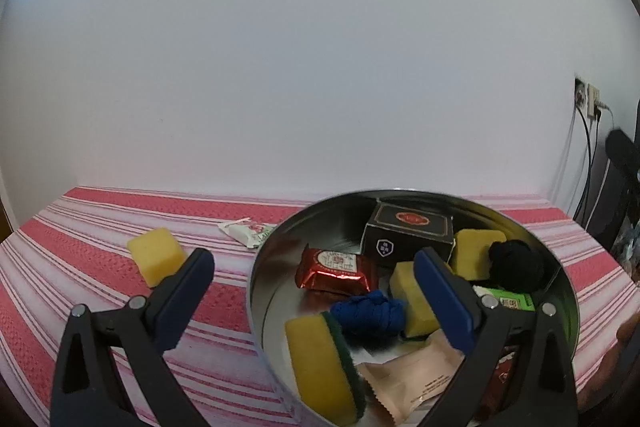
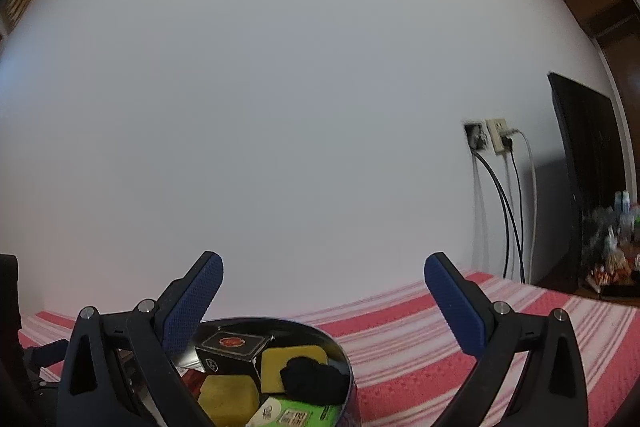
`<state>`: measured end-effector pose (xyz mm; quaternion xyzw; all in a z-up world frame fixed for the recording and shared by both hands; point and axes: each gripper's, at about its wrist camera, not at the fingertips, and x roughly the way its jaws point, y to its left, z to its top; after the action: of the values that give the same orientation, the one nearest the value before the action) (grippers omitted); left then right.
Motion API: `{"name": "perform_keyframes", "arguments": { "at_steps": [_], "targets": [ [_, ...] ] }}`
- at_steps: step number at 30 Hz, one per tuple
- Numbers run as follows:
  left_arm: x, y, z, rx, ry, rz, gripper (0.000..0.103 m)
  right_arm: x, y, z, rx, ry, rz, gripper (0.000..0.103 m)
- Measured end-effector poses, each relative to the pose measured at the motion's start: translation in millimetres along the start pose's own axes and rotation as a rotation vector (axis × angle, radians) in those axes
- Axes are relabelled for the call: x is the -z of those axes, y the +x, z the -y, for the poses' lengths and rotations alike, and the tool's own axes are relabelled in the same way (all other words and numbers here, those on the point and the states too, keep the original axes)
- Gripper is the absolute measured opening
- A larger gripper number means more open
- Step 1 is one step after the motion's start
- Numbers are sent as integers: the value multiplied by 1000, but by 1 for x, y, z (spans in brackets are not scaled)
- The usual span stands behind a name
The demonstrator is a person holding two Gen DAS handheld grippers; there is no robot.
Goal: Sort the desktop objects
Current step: 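Withdraw both open tools from the bowl toward the yellow sponge and tube packet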
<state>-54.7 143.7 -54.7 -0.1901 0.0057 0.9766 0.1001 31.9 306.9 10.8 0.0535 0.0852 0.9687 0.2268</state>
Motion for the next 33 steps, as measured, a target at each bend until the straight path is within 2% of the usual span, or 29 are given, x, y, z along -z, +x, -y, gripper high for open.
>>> {"name": "perform_keyframes", "arguments": {
  "at_steps": [6,14,18,26,33],
  "targets": [
    [2,-6,-5,-9,19,15,101,2,-13,1,1,25,3,102],
    [5,-7,-34,-48,-38,-16,101,4,-31,-13,-16,53,2,102],
    [7,-9,-53,-72,-66,-22,101,7,-39,-31,-54,53,-1,102],
    [8,-10,-89,-144,-35,-25,101,16,-44,-77,-141,56,-52,102],
    [8,-3,-136,-199,-93,-62,101,27,-49,-122,-234,43,-90,102]
  ]
}}
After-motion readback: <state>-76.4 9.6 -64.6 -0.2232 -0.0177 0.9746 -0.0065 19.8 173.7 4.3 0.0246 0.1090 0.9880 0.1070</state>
